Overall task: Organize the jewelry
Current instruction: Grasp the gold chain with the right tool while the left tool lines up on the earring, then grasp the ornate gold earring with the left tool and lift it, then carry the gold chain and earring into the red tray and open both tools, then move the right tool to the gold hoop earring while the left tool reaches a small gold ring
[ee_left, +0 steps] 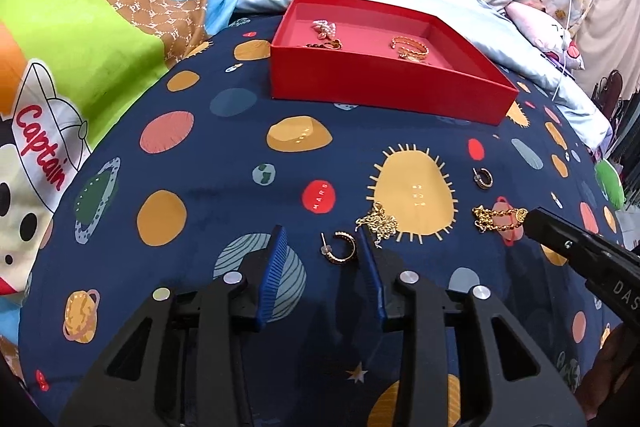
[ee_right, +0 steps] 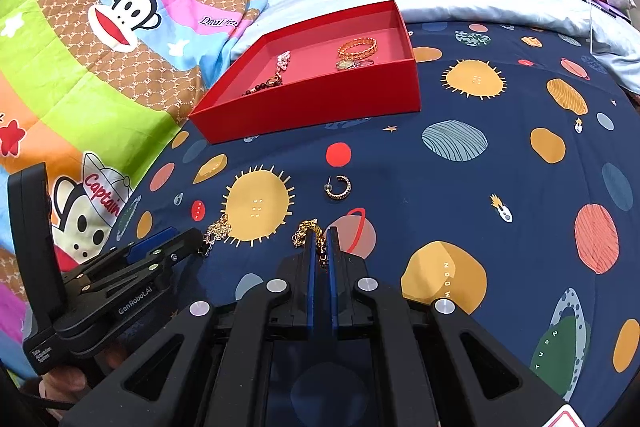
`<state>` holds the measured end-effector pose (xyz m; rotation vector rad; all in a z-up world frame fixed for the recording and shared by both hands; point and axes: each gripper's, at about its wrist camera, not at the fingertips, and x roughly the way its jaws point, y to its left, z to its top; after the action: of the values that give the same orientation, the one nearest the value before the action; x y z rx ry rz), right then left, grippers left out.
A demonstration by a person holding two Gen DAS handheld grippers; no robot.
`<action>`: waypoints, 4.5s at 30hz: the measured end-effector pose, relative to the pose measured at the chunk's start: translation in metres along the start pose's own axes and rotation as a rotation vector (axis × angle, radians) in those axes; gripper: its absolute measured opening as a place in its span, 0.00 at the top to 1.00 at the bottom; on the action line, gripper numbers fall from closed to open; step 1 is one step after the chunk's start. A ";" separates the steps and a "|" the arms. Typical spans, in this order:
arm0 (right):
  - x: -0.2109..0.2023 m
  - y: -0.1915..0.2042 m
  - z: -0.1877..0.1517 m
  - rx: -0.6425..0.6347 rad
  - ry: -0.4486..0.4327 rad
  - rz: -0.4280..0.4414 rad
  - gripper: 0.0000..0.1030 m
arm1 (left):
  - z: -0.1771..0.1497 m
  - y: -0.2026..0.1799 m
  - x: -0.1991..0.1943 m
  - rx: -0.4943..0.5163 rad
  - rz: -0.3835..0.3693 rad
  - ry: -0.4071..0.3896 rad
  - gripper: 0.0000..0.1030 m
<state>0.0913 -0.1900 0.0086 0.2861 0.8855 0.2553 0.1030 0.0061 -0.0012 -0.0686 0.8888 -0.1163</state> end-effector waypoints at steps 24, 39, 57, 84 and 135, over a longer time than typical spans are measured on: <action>0.002 -0.005 0.002 0.016 0.003 0.002 0.95 | 0.009 -0.036 0.012 0.100 -0.085 0.000 0.96; -0.026 -0.005 0.019 0.009 -0.070 0.011 0.95 | 0.032 -0.024 -0.030 0.041 -0.167 -0.070 1.00; -0.048 -0.003 0.034 -0.004 -0.122 0.010 0.95 | 0.037 -0.028 -0.016 0.094 -0.129 -0.036 0.68; -0.054 -0.002 0.054 -0.018 -0.157 0.030 0.95 | 0.074 -0.020 -0.054 0.091 -0.191 -0.113 0.96; 0.004 0.004 0.106 -0.094 -0.179 -0.027 0.72 | 0.130 0.012 0.007 -0.057 -0.082 -0.141 0.31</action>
<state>0.1774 -0.2000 0.0704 0.2055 0.6983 0.2416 0.2095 0.0182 0.0741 -0.1647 0.7486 -0.1610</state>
